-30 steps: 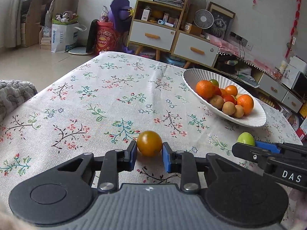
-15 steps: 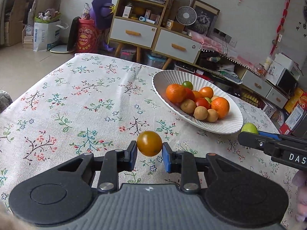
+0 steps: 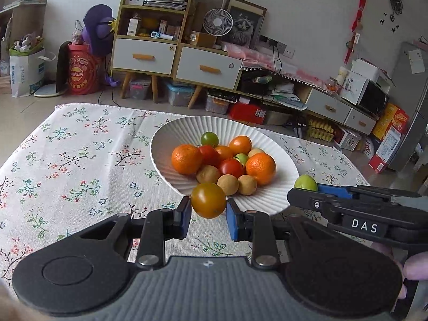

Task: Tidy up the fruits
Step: 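Carry both fruits into the white plate and open both tools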

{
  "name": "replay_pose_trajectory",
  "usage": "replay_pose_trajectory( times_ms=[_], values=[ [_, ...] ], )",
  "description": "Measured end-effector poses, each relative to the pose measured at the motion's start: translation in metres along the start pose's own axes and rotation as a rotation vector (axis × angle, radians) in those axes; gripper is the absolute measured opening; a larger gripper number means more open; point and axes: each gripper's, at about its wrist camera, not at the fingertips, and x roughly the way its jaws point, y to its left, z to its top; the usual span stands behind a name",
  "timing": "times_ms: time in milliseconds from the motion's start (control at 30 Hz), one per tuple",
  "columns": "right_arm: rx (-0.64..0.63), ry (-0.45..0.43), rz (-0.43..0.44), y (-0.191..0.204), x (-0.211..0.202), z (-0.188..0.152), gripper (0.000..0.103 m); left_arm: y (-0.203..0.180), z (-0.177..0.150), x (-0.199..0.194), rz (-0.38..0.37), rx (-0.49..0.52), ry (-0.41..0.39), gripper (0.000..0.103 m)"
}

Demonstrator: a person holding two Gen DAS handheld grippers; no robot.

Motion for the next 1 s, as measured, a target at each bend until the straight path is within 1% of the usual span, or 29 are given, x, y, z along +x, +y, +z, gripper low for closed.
replay_pose_trajectory(
  times_ms=[100,233,367,567,867,967,1000],
  values=[
    [0.003,-0.005,0.005,-0.002,0.001,0.002,0.029,-0.007,0.005,0.008,-0.025,0.02,0.001,0.026],
    [0.004,-0.002,0.015,-0.007,0.005,0.003,0.029,-0.017,0.007,0.023,-0.057,0.053,0.035,0.026],
    [0.0,0.005,0.014,-0.01,0.007,0.001,0.029,-0.021,0.005,0.032,-0.079,0.063,0.059,0.026],
    [0.005,0.015,0.013,-0.015,0.008,0.002,0.029,-0.026,0.005,0.037,-0.08,0.068,0.078,0.026],
    [0.009,0.005,0.021,-0.015,0.007,0.004,0.031,-0.026,0.005,0.036,-0.075,0.069,0.07,0.027],
    [0.02,0.003,0.021,-0.017,0.005,0.004,0.039,-0.025,0.004,0.034,-0.073,0.075,0.064,0.029],
    [0.027,0.001,0.021,-0.017,0.004,0.004,0.043,-0.025,0.004,0.032,-0.072,0.077,0.061,0.032]
  ],
)
